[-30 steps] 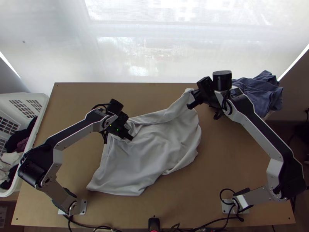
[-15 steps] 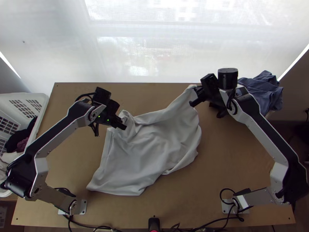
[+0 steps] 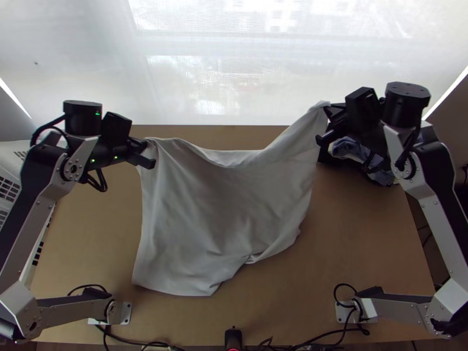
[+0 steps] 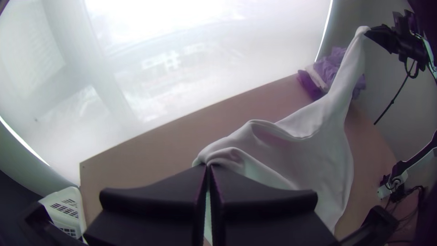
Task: Fold the t-shirt
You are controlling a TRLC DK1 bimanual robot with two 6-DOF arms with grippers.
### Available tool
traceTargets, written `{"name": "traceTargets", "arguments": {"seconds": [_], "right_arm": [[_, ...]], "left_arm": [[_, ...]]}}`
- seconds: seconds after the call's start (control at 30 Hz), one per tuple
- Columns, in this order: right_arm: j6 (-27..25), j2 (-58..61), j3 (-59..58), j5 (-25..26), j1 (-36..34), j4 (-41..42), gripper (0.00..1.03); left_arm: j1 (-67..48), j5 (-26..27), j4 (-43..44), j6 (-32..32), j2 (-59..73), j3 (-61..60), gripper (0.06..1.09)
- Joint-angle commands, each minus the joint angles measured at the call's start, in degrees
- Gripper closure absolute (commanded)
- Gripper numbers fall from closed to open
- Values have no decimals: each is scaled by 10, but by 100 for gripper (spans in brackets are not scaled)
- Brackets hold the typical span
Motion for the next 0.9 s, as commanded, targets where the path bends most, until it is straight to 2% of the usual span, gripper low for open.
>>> {"name": "traceTargets", "arguments": {"seconds": [0.0, 0.3, 0.5, 0.87], "right_arm": [[1, -44, 75, 12, -6, -50, 100], [-32, -56, 249, 42, -4, -121, 100], [-48, -79, 300, 51, 0, -141, 100], [-61, -150, 342, 61, 2, -145, 100]], "left_arm": [[28, -35, -8, 18, -65, 71, 105], [37, -104, 21, 38, -140, 156, 105], [37, -136, 45, 46, -185, 187, 105], [37, -135, 44, 45, -266, 213, 105]]}}
